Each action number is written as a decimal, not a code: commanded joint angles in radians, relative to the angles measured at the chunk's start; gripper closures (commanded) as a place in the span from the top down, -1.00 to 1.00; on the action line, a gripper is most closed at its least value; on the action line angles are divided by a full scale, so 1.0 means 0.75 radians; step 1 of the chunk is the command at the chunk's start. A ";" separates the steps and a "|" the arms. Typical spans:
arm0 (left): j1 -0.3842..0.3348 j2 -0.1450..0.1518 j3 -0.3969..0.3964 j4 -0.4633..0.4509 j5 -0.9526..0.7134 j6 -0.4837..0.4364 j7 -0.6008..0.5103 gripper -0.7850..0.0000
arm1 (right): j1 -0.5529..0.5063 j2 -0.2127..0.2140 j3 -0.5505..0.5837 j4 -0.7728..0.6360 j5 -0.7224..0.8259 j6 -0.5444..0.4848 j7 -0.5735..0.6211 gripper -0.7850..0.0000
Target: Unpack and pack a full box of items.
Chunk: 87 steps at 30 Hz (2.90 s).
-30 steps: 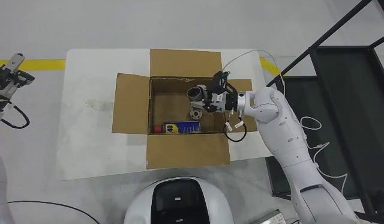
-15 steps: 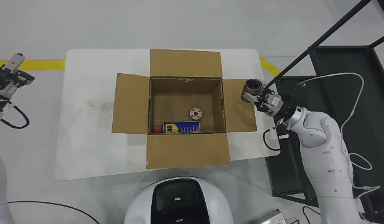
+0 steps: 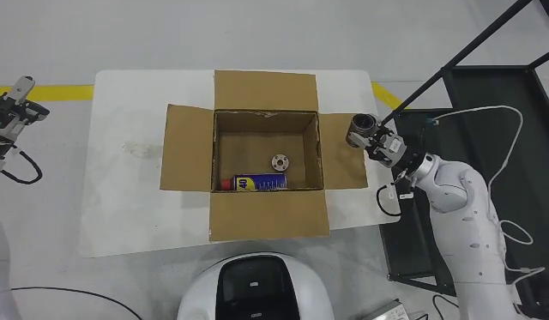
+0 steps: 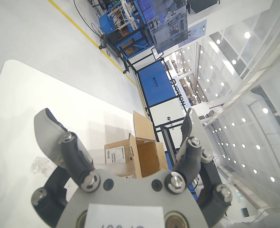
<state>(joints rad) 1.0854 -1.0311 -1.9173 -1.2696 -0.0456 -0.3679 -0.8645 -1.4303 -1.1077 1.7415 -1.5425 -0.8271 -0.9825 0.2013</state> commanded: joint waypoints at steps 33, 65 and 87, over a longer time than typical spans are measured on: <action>0.000 0.000 0.000 0.000 0.000 0.000 0.000 1.00 | -0.164 -0.022 0.014 0.395 -0.423 0.273 -0.566 -1.00; 0.000 0.000 0.000 0.000 0.000 0.000 0.000 1.00 | 0.424 -0.103 -0.419 1.445 -0.719 0.489 -1.147 1.00; 0.000 0.000 0.000 0.000 0.000 0.000 0.000 1.00 | 0.200 -0.010 -0.239 1.004 -0.621 0.431 -1.245 1.00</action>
<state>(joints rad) 1.0854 -1.0311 -1.9173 -1.2696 -0.0456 -0.3679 -0.8645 -1.2685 -1.1195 1.5455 -0.7490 -1.3023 -0.6623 -0.7518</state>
